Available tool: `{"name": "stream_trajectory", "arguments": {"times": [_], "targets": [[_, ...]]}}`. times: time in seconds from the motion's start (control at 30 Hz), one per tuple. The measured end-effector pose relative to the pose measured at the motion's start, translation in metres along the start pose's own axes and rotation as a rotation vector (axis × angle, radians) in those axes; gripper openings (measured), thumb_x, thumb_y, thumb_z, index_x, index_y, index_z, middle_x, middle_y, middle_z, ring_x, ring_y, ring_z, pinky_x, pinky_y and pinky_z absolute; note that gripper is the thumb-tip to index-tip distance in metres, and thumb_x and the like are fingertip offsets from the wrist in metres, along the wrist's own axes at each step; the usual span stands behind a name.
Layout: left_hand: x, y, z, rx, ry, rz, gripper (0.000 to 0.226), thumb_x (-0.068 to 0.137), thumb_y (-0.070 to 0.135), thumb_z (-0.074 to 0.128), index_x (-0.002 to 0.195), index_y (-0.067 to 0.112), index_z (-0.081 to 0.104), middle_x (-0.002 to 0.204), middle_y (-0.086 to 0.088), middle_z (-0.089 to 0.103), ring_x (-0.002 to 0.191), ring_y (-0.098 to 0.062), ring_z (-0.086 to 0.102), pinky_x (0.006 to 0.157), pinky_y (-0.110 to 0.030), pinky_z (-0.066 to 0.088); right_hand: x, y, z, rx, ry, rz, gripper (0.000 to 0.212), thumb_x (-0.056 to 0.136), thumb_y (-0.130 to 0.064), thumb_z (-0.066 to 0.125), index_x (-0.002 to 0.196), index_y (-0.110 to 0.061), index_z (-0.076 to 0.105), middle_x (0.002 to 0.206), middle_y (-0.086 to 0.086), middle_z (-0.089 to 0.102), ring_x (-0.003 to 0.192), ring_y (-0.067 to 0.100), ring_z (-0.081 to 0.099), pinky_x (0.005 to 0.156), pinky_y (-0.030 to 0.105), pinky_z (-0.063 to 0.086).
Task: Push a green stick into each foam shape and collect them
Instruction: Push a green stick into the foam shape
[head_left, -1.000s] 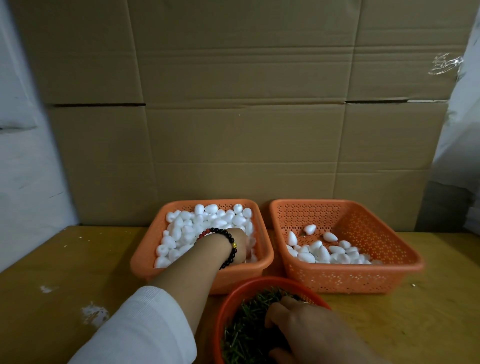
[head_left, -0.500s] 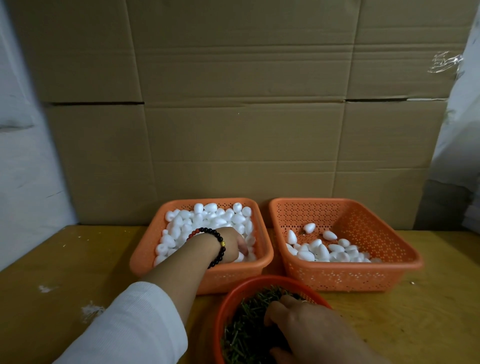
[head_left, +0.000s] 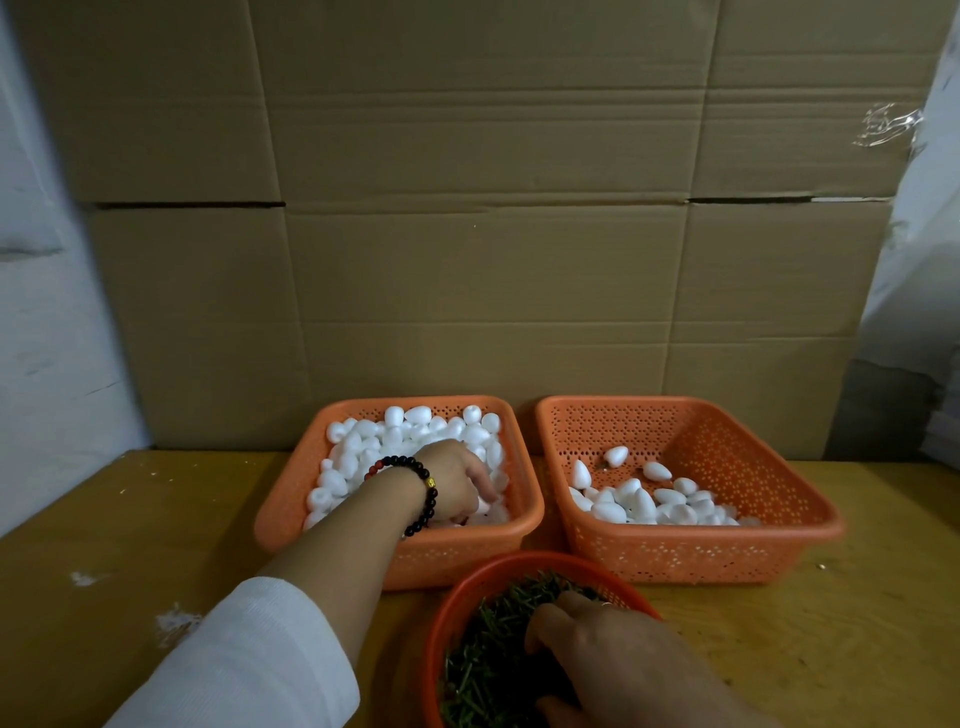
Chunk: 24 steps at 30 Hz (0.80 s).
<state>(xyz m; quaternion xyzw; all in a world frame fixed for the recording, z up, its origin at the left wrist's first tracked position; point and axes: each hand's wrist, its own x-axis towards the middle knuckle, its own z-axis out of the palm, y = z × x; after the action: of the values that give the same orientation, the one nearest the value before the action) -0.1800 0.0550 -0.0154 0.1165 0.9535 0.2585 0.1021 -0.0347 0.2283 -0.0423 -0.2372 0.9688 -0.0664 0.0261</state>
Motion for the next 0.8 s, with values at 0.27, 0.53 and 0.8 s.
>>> {"name": "stream_trajectory", "arguments": {"times": [0.27, 0.53, 0.8], "targets": [[-0.038, 0.001, -0.002, -0.388, 0.340, 0.181, 0.037, 0.083, 0.002, 0.061, 0.090, 0.038, 0.068, 0.069, 0.016, 0.060, 0.055, 0.011, 0.054, 0.051, -0.003, 0.038, 0.000, -0.001, -0.001, 0.000, -0.013, 0.000, 0.038, 0.087, -0.040, 0.058, 0.122, -0.030, 0.046, 0.122, -0.006, 0.048, 0.111, 0.018, 0.053, 0.085, 0.030, 0.045], [-0.079, 0.012, 0.029, -0.665, 0.553, 0.334, 0.044, 0.077, -0.008, 0.069, 0.087, 0.036, 0.071, 0.067, 0.015, 0.063, 0.062, 0.002, 0.057, 0.061, -0.010, 0.044, 0.000, -0.001, -0.001, -0.014, -0.015, 0.002, 0.039, 0.088, -0.040, 0.057, 0.123, -0.027, 0.047, 0.122, -0.003, 0.049, 0.112, 0.020, 0.053, 0.088, 0.032, 0.047], [-0.096, 0.025, 0.024, -0.832, 0.426, 0.434, 0.041, 0.081, -0.004, 0.069, 0.094, 0.035, 0.073, 0.093, 0.004, 0.073, 0.085, -0.013, 0.065, 0.080, -0.026, 0.056, 0.000, 0.000, 0.001, -0.001, -0.001, -0.001, 0.038, 0.087, -0.040, 0.057, 0.122, -0.029, 0.048, 0.119, -0.005, 0.050, 0.109, 0.017, 0.055, 0.086, 0.030, 0.047]]}}
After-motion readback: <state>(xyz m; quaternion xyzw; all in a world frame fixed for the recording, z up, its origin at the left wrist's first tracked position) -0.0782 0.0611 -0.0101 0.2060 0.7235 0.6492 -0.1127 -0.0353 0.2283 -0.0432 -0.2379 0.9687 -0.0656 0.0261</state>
